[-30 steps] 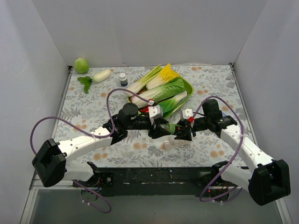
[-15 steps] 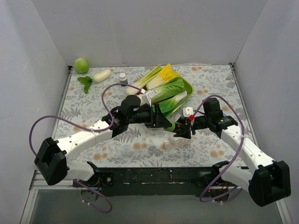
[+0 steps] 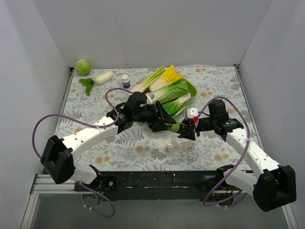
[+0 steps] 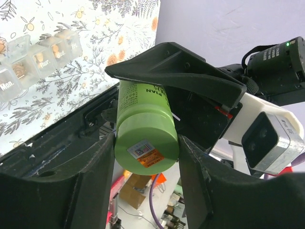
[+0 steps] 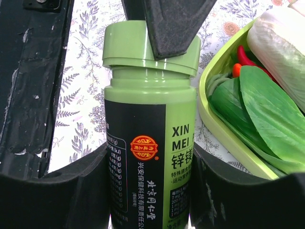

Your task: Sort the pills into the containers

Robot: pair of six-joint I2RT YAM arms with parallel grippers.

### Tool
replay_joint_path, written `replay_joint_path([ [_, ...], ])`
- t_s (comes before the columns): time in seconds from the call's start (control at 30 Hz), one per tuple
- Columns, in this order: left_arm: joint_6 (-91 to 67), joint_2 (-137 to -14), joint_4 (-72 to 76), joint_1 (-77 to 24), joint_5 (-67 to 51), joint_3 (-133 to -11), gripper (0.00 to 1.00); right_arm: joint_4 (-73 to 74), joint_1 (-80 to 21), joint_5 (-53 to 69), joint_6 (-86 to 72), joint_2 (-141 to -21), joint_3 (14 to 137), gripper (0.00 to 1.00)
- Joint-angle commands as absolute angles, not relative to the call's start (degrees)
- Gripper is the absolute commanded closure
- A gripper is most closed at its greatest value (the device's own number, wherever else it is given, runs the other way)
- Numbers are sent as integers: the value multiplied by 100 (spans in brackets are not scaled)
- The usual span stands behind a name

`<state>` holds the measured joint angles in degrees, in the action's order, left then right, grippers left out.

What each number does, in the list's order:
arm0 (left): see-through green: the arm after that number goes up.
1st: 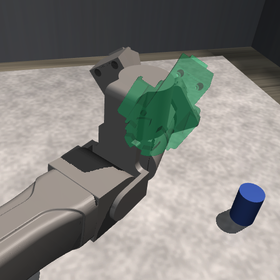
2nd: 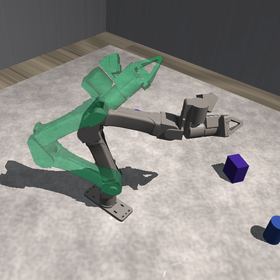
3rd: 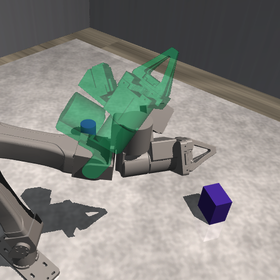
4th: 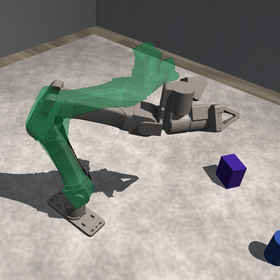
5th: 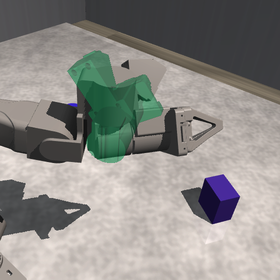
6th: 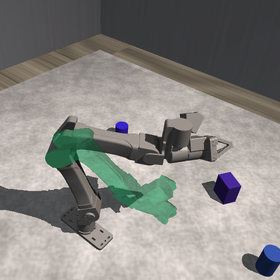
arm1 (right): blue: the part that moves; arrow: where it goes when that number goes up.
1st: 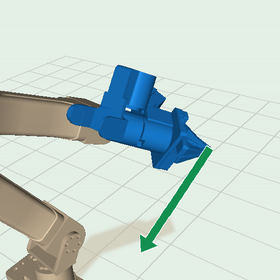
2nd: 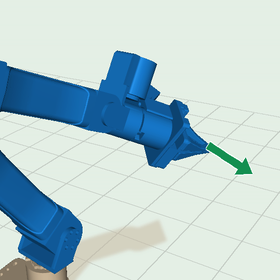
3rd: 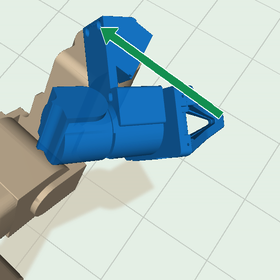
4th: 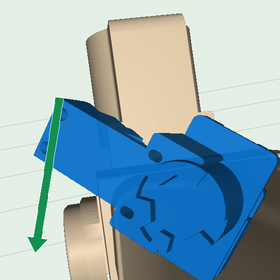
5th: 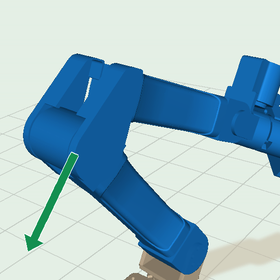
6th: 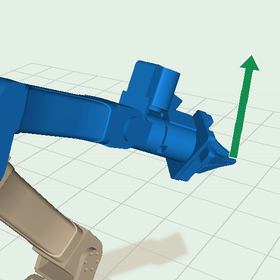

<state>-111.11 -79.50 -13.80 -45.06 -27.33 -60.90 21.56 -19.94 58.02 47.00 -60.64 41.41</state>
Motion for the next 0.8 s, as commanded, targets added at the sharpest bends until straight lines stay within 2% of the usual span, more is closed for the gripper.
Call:
replay_joint_path([
  [0.0, -12269, -7814, -1248, -4386, -2874, -6486, 100, 2092, -2013, 5862, 4702, -5941, 4087, 98],
  [0.33, -12129, -7717, -1590, -4281, -2865, -6574, 100, 2074, -2004, 5862, 4693, -5898, 4069, 98],
  [0.63, -11269, -7156, -2056, -3982, -2479, -6144, 100, 2057, -1890, 6143, 4606, -5889, 4096, 98],
  [0.77, -10260, -6699, -2171, -3754, -2163, -5881, 100, 2048, -1855, 6135, 4614, -5862, 4061, 98],
])
